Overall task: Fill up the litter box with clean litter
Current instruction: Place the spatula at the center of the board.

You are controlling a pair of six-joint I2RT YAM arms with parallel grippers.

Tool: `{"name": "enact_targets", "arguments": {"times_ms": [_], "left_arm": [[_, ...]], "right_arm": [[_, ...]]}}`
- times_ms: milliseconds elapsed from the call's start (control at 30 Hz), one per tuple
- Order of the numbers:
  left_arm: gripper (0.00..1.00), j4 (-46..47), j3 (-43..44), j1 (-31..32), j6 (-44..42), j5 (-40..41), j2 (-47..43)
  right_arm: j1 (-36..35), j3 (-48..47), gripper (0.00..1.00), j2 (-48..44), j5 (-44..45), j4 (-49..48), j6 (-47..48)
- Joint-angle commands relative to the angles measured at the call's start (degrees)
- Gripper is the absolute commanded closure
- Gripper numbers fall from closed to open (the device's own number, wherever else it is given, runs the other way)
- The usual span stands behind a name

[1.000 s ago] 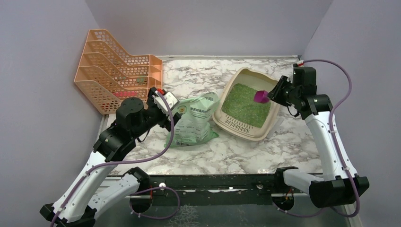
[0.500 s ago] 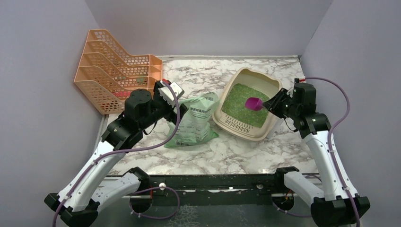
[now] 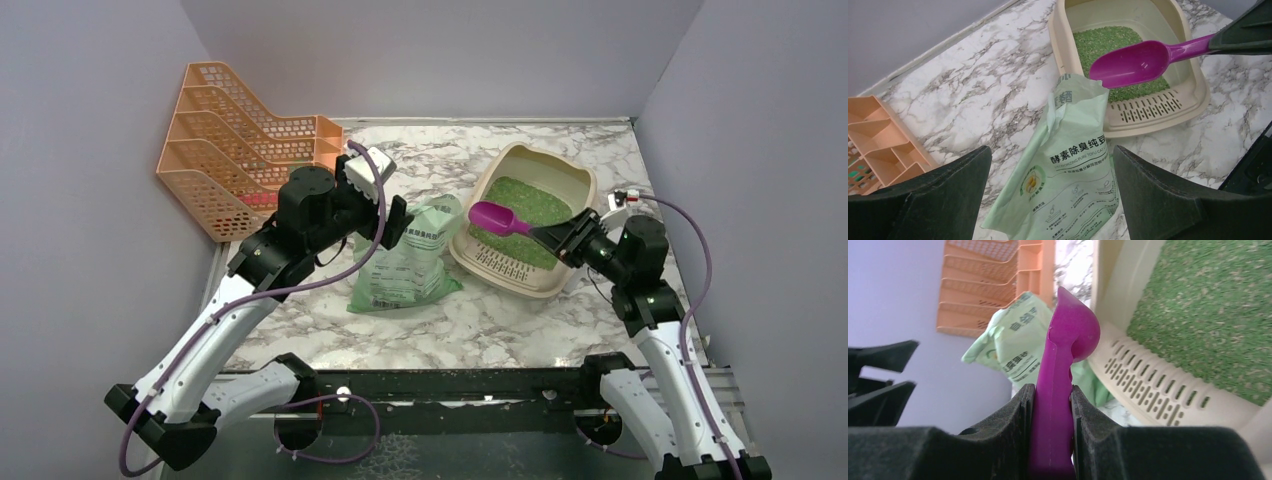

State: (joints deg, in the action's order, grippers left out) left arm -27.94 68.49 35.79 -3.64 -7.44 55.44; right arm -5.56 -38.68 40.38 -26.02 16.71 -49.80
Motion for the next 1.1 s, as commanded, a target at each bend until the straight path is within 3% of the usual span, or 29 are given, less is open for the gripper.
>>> {"name": "enact_targets", "arguments": {"times_ms": [0,167,467,767,967,1067], "left_arm": [[0.09,0.3,2.3,0.0,3.4,-0.2,1.7],[0.09,0.4,2.3,0.1,3.4,0.7,1.8],[0.09,0.5,2.3,0.0,4.9,0.7,2.3],[0.09,1.0,1.9,0.1,3.9,1.3,3.2],[0.09,1.4,1.4,0.1,3.9,1.3,4.2],[0.09,1.8,1.5,0.1,3.9,1.0,4.8]], "right_arm": [[0.0,2.5,0.99,-3.6,-7.3,-12.2,-4.4],[0.1,3.6,0.99,-3.7,-11.1,-13.8,-3.9],[0.1,3.8,0.99,-4.9,-22.3,-2.6,0.8],[0.0,1.2,0.99,-10.0,-15.0,14.1,7.8],[0.1,7.4,0.99,-7.9,-29.6,18.2,8.6],[0.1,12.2,0.99,-6.5,-30.8,19.2,8.9]]}}
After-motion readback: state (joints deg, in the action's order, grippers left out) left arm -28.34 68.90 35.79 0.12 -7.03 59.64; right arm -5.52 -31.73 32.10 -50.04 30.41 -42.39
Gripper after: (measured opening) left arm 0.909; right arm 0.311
